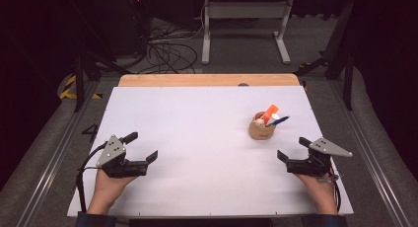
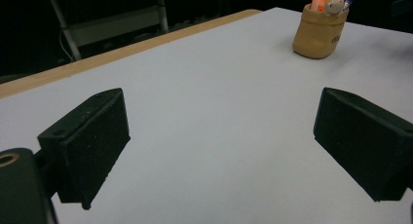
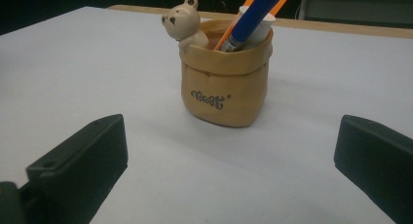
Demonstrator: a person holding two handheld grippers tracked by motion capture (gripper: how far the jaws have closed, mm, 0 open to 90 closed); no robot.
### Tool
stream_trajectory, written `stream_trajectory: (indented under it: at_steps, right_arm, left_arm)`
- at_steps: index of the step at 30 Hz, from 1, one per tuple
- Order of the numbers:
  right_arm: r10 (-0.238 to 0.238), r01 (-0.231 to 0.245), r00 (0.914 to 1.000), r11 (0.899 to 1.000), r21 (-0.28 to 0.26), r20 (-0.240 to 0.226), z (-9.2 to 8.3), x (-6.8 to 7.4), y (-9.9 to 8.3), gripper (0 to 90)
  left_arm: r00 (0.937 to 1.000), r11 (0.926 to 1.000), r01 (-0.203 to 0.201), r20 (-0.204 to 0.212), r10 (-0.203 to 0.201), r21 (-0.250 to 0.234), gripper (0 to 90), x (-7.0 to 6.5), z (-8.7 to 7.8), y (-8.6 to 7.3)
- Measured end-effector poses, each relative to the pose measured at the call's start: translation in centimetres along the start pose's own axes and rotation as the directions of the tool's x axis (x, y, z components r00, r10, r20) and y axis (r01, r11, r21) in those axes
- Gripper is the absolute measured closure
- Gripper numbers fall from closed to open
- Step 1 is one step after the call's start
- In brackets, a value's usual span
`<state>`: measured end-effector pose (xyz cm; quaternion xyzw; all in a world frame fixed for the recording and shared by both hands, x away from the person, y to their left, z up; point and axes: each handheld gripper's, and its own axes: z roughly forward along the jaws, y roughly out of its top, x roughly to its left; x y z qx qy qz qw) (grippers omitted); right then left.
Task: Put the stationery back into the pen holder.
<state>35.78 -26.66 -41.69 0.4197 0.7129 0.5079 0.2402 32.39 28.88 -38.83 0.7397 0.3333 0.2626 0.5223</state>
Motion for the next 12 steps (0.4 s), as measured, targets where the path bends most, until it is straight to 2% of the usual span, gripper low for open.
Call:
stream_trajectory:
  at_steps: [12]
  right_arm:
    - [-0.012, 0.012, 0.9999, 1.000, 0.005, 0.006, 0.06, -0.11, -0.10, 0.0]
  left_arm:
    - [1.0000, 1.0000, -0.001, 0.003, 0.001, 0.002, 6.8, 0.05, 0.20, -0.07]
